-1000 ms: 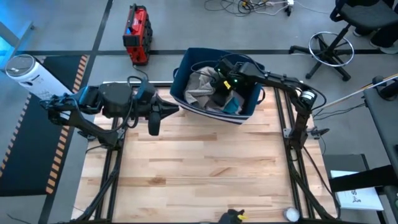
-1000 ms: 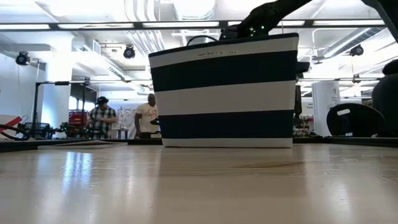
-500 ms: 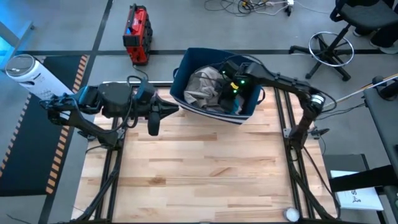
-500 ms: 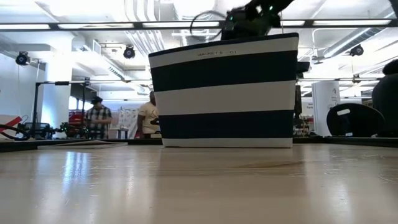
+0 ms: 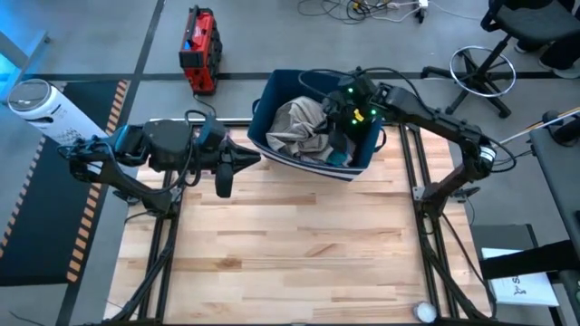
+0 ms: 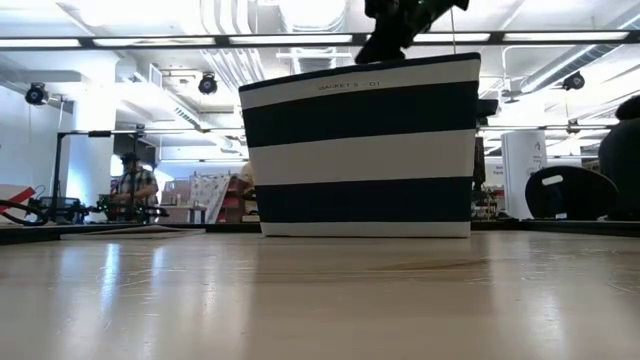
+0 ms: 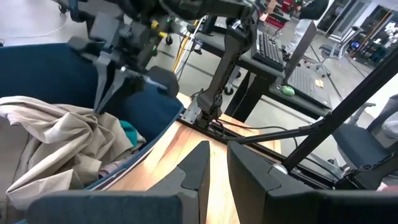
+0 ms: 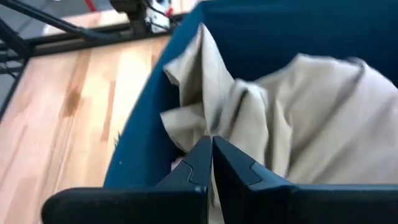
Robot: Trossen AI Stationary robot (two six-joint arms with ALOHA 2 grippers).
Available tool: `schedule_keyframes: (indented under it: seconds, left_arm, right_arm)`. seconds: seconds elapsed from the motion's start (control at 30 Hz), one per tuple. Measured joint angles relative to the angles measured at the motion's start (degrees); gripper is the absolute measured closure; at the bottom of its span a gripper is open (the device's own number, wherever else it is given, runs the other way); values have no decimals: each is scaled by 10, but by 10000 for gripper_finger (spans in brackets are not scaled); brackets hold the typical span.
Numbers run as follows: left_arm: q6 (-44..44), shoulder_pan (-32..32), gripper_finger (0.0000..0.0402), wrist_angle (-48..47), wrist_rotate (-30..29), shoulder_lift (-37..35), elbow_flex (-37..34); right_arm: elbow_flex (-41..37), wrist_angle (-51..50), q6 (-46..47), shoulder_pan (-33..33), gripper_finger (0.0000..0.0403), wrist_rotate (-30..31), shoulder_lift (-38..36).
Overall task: Sort clothes
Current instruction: Put the gray pants into the blue laundry bin
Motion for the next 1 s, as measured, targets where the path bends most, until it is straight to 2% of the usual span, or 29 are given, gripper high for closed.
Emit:
schedule_keyframes:
  seconds: [0.17, 0.43, 0.63, 0.8, 1.0]
  left_arm:
    - [0, 0, 359, 9, 0, 0, 0]
    - [0, 0, 359, 11, 0, 0, 0]
    - [-9, 0, 359, 12, 0, 0, 0]
    - [-10, 0, 367, 15, 0, 0, 0]
    - [-4, 0, 380, 15, 1, 0, 0]
  right_arm:
    - [0, 13, -19, 0, 403, -25, 45]
    - [0, 14, -40, -7, 403, -21, 151]
    - [0, -37, -32, -23, 403, -22, 219]
    - [-2, -87, -75, -8, 403, -20, 184]
    - [-2, -52, -71, -2, 403, -10, 72]
